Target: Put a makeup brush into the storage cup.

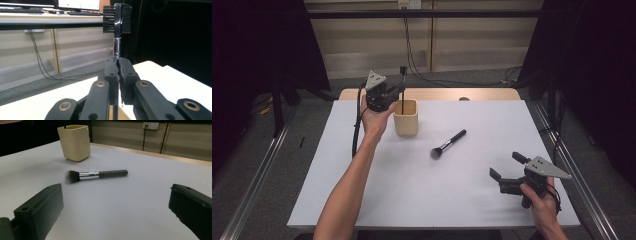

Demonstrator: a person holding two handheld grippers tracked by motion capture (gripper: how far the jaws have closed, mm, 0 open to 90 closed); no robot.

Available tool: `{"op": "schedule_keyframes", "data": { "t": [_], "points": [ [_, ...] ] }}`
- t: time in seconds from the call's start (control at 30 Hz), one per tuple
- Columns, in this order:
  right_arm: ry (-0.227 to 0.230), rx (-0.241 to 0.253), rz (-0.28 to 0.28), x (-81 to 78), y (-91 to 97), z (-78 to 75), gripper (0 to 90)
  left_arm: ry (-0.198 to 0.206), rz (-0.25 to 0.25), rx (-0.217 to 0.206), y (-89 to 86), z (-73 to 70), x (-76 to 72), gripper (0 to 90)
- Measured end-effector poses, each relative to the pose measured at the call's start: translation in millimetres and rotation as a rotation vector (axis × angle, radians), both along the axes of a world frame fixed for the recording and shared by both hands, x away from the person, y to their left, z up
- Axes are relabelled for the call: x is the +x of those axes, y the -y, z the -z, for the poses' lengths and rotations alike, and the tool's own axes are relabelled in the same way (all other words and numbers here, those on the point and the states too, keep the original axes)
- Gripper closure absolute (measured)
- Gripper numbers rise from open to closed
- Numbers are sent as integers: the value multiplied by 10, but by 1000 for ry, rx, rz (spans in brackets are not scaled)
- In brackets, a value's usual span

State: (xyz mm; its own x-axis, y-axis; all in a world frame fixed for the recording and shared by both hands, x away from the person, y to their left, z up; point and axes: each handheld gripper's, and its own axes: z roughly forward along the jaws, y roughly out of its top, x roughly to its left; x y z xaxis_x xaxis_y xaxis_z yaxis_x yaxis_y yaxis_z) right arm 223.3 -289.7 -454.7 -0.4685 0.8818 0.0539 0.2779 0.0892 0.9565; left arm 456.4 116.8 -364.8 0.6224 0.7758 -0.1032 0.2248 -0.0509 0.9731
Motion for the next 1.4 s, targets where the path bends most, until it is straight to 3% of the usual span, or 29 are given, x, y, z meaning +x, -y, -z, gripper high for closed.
{"op": "schedule_keyframes", "data": {
  "t": [0.57, 0.9, 1.4],
  "points": [
    [-1, -1, 0, 1, -5, 1, 0, -47, -2, 3, -23, 244, -8, 860],
    [0, -1, -2, -1, -6, 0, 0, -62, 5, 29, -21, 341, -25, 860],
    [-2, 3, -2, 3, -13, 2, 0, -97, 0, 19, -34, 437, -28, 858]
  ]
}}
